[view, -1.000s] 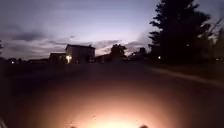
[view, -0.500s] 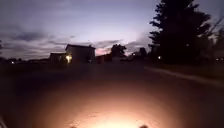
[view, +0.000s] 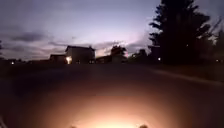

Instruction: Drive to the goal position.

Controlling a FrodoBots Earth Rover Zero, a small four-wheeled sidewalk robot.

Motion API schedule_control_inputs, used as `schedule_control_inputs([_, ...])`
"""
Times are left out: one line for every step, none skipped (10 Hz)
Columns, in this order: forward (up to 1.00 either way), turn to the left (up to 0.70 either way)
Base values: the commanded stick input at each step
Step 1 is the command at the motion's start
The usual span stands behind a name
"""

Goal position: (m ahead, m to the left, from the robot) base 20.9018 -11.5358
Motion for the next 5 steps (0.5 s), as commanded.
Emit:
schedule_control_inputs([0.7, 0.0])
schedule_control_inputs([0.7, 0.0])
schedule_control_inputs([0.7, 0.0])
schedule_control_inputs([0.7, 0.0])
schedule_control_inputs([0.7, -0.35])
